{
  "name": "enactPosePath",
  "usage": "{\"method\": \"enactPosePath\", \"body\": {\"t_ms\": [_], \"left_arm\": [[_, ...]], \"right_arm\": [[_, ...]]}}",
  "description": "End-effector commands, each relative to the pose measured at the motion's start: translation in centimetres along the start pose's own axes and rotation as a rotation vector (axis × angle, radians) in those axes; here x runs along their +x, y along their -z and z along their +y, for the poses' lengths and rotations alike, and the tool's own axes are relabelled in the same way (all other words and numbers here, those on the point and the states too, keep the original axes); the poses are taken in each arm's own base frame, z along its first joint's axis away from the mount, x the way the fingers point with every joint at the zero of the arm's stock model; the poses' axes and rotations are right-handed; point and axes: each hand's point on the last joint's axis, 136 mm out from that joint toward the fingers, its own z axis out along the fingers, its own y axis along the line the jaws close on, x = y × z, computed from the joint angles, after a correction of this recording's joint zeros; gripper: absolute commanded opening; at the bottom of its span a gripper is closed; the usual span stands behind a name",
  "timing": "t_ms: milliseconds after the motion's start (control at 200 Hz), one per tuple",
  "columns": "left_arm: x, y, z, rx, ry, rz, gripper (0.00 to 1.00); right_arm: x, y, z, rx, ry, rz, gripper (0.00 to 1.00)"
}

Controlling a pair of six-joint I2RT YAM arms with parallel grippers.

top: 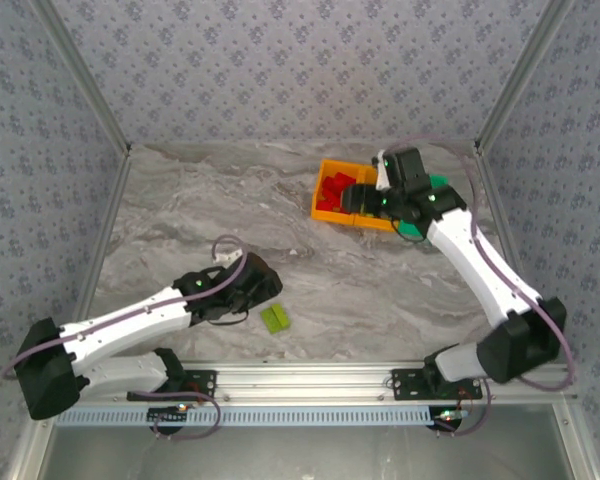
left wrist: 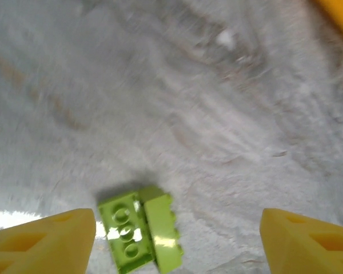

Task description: Sort the legos into containers by color

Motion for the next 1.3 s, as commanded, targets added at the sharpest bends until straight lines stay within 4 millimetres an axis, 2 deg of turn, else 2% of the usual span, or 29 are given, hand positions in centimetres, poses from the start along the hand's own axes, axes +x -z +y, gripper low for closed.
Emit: {"method": "enactPosePath", "body": {"t_ms": [0,65,95,130,230,360,460,620,800,1029,1294], "left_arm": [[1.8,-1.5,0.6,-0.054,0.142,0.067,0.71],[2.3,-2.2,0.5,-0.093,0.117,0.096,0.66],[2.6,-2.6,0.4,-0.106,0.108,0.112,0.67],[3.0,-3.0,0.4,-0.127,0.102,0.130,0.67],[3.3,-3.9,0.0,-0.152,0.073,0.145,0.62],[4.3,-5.0,0.3,-0.186,0.081,0.191,0.58],[4.3,-5.4,0.4,-0.203,0.049,0.187,0.55],[4.5,-5.8,0.4,-0.201,0.048,0.195,0.47],[5.1,-6.4,0.9,-0.233,0.040,0.210,0.40],[5.5,-7.0,-0.1,-0.219,0.014,0.214,0.24],[4.8,-6.7,-1.9,-0.177,-0.032,0.195,0.10]], "right_arm": [[8.0,1.8,3.1,-0.112,0.088,0.225,0.86],[10.2,2.8,2.8,-0.057,0.095,0.250,0.87],[10.6,3.4,2.9,-0.047,0.096,0.247,0.87],[12.3,3.3,2.0,-0.015,0.087,0.282,0.87],[13.7,3.8,0.8,0.030,0.061,0.289,0.88],[13.9,4.2,-0.3,0.072,0.056,0.264,0.88],[13.8,4.3,-1.0,0.104,0.053,0.254,0.88],[14.3,4.2,-0.9,0.090,0.049,0.270,0.89],[16.0,4.4,-0.7,0.057,0.070,0.347,0.89],[17.5,5.0,-0.2,0.012,0.073,0.397,0.89],[18.9,4.8,0.8,-0.056,0.085,0.447,0.89]]}}
